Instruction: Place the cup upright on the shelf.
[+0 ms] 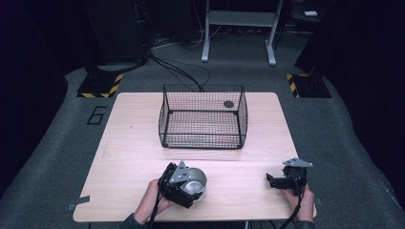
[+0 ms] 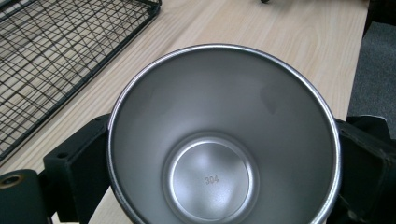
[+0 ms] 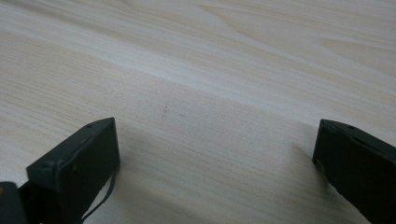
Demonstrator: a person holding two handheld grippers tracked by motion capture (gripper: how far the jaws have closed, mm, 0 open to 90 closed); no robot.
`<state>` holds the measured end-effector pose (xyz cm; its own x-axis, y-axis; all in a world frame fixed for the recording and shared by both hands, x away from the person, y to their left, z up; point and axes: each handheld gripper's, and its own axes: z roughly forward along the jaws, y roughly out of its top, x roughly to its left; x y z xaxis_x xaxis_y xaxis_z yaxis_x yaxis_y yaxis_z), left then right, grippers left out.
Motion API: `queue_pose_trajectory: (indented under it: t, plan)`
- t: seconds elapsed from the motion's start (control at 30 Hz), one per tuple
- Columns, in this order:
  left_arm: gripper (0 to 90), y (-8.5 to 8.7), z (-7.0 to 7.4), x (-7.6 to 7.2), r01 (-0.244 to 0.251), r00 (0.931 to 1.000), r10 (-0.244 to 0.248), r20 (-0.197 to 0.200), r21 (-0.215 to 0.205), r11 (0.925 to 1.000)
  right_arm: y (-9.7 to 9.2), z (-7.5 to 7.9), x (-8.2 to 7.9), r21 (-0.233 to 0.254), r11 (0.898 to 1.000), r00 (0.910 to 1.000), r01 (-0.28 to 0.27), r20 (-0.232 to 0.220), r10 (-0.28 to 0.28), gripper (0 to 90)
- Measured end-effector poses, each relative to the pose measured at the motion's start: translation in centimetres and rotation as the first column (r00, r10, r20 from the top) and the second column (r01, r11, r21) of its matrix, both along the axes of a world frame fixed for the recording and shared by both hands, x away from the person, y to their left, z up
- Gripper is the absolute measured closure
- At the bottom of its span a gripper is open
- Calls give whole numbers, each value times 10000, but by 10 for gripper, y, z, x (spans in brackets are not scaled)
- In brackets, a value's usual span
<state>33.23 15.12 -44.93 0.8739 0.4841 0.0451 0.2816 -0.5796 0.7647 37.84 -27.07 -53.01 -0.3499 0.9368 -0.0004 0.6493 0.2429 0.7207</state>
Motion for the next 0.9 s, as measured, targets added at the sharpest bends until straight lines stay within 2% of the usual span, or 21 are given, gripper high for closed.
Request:
queue_pose_trajectory:
  t: [0.07, 0.37, 0.43, 0.73, 0.9]
  plan:
    - [62, 3, 4, 2, -79, 9999, 78, 78, 101, 9999, 0, 0, 0, -12, 10000, 10000, 3, -12, -3, 0]
    - [62, 15, 18, 12, -403, 9991, 403, 108, -17, 9992, -1, 0, 0, 4, 10000, 10000, -42, -12, 42, 0]
    - [62, 19, 21, 16, -438, 9990, 438, 17, -55, 9990, -1, 0, 0, 13, 10000, 10000, -7, -21, 7, 0]
    - [62, 27, 39, 33, -744, 9971, 747, 176, -125, 9971, -1, 0, 0, 0, 10000, 10000, -17, -3, 17, 0]
    - [62, 31, 52, 44, -725, 9971, 726, 213, -71, 9973, -2, 0, 1, -21, 9999, 9999, -144, -65, 144, 0]
